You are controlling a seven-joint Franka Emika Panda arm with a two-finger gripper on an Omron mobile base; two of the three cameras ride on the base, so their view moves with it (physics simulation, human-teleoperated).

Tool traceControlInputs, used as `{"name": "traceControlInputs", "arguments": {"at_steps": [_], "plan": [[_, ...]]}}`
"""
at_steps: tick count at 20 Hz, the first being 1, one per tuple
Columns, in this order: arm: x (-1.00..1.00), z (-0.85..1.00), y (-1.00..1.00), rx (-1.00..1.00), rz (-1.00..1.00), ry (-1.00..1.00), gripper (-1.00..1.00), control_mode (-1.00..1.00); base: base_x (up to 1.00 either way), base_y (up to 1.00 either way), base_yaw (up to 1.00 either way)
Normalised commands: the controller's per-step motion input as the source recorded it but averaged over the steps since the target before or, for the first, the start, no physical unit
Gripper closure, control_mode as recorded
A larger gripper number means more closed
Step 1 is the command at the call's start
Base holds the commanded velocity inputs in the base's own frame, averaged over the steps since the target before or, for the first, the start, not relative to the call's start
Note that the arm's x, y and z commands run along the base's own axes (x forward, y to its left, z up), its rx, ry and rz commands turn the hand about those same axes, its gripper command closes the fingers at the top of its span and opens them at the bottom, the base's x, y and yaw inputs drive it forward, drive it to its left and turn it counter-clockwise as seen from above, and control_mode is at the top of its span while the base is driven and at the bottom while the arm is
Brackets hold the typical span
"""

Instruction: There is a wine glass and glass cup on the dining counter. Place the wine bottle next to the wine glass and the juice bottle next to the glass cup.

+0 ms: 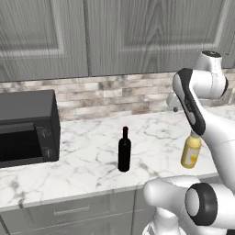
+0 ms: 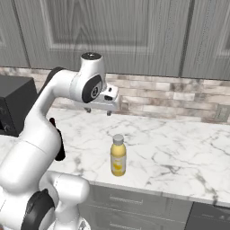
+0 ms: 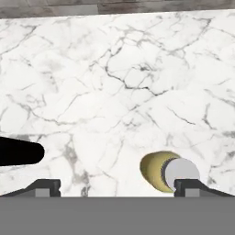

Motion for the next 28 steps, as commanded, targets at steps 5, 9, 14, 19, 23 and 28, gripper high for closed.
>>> {"name": "traceControlInputs", "arguments": {"at_steps": [5, 9, 14, 19, 23, 28], "plan": [[-0.10, -0.32, -0.47, -0.03, -0.06, -0.01, -1.00, -1.00, 0.00, 0.00, 0.00], [-0.05, -0.38, -0.47, 0.01, -0.05, 0.00, -1.00, -1.00, 0.00, 0.00, 0.00], [0.07, -0.33, -0.41, 0.04, -0.10, 0.08, -1.00, -1.00, 0.00, 0.00, 0.00], [0.09, -0.39, -0.07, 0.00, -0.10, 0.02, -1.00, -1.00, 0.00, 0.00, 0.00], [0.00, -0.26, 0.00, 0.00, -0.10, 0.02, -1.00, -1.00, 0.00, 0.00, 0.00], [-0.02, -0.15, -0.04, 0.00, -0.08, 0.05, -1.00, -1.00, 0.00, 0.00, 0.00]]}}
